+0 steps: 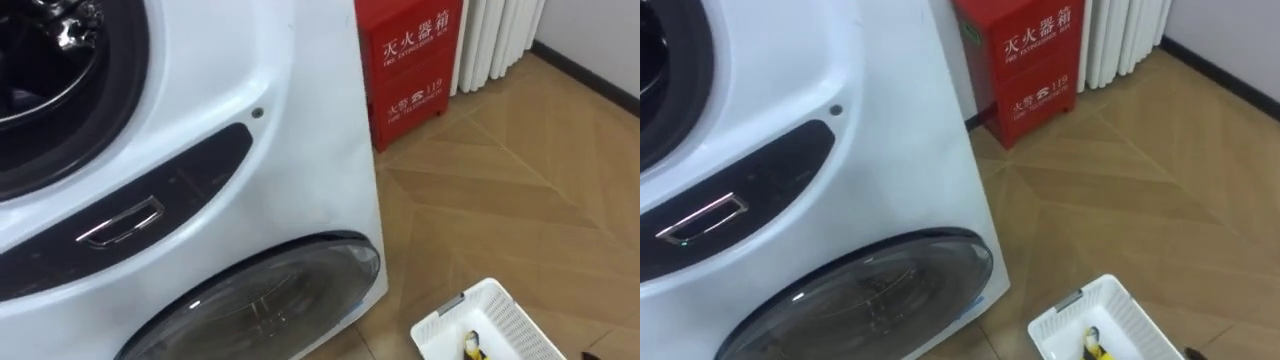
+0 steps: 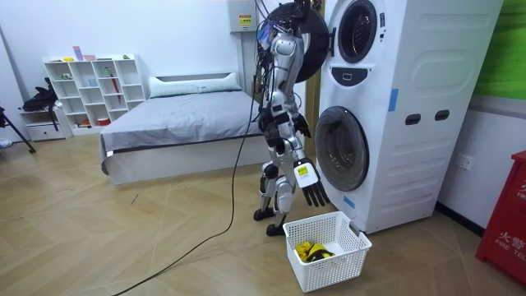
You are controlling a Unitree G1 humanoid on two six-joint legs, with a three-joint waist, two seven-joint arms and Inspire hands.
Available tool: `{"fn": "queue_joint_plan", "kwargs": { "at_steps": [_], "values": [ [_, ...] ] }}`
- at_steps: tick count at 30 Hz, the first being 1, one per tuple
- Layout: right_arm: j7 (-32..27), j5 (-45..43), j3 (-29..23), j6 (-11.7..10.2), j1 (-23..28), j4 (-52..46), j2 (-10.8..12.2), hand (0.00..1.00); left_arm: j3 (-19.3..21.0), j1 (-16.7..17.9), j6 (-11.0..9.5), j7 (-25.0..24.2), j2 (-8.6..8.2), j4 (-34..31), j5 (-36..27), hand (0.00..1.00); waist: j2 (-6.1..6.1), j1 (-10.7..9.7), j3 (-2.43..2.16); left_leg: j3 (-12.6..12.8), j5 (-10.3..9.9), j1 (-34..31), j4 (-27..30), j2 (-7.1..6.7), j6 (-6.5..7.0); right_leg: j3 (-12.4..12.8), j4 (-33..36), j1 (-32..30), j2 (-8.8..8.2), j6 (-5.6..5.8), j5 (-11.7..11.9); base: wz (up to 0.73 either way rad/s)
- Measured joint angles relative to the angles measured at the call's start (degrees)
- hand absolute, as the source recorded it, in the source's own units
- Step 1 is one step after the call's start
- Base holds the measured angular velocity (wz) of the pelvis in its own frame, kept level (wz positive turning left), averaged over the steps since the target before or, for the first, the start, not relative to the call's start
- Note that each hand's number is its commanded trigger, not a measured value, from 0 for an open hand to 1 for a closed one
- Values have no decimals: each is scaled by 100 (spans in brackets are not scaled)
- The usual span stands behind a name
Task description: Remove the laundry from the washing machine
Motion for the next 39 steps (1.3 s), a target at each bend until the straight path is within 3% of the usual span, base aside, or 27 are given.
{"fn": "queue_joint_plan", "kwargs": {
  "at_steps": [3, 6, 14, 17, 20, 24, 27, 29, 30, 36, 39],
  "values": [
    [1, -15, -9, -1, 132, 91, -1, 0, 10, 38, -2, 5, 16, -4, 8, 0, -139, 23, -21, -28, 3, 64, 26, 18, -4, -94, -42, 124, -12, -19, -16, 19],
    [11, -27, -110, -30, 298, 142, -1, 0, 60, 142, -104, -6, 42, -8, 7, 0, -166, 22, -56, -21, 5, 199, -1, 37, -8, -192, -196, 360, -13, -23, -14, 16],
    [18, -25, 1, -60, 565, 493, 12, 0, 117, 379, -137, -12, 205, -62, 85, 0, -198, 91, -64, -144, 17, 565, -154, 28, -28, -341, -412, 826, -16, -13, -19, 8],
    [91, -162, -8, -48, 753, 490, 18, 0, 295, 579, -130, -7, 222, -229, 262, 0, -309, 169, -83, -214, 18, 691, -156, 13, -29, -400, -406, 954, -50, -4, -85, 14],
    [188, -268, -7, 81, 792, 488, 140, 0, 507, 708, -93, -8, 221, -227, 324, 0, -469, 179, -70, -379, 18, 882, -158, 13, -29, -545, -508, 1240, -61, -8, -105, 24],
    [337, -185, 67, 190, 830, 485, 352, 0, 586, 911, -68, -7, 219, -362, 337, 0, -735, 234, -142, -564, 17, 1108, -165, 18, -30, -722, -674, 1581, -70, -19, -131, 29],
    [454, -92, 213, 309, 827, 485, 459, 0, 667, 1044, -11, 25, 216, -453, 338, 0, -949, 343, -135, -766, 17, 1292, -168, 27, -30, -837, -810, 1875, -71, -29, -129, 19],
    [513, -75, 256, 369, 836, 485, 522, 0, 752, 1071, 52, 49, 199, -453, 339, 0, -1015, 440, -151, -871, 17, 1327, -172, 27, -30, -873, -867, 1961, -65, -29, -129, 19],
    [602, -76, 309, 424, 862, 486, 543, 0, 899, 1124, 69, 77, 169, -448, 342, 0, -1085, 511, -120, -949, 17, 1387, -185, 35, -30, -896, -925, 2052, -59, -32, -113, 12],
    [956, -115, 547, 566, 987, 515, 616, 0, 1437, 1239, 243, 116, 140, -435, 339, 0, -1226, 832, -117, -1060, 16, 1501, -225, 30, -32, -1029, -1118, 2313, -63, -22, -101, 14],
    [950, -201, 839, 579, 982, 515, 679, 0, 1462, 1256, 399, 116, 135, -418, 336, 0, -1248, 963, -131, -1063, 12, 1514, -221, 26, -38, -1043, -1206, 2379, -60, -14, -85, 2]
  ]
}}
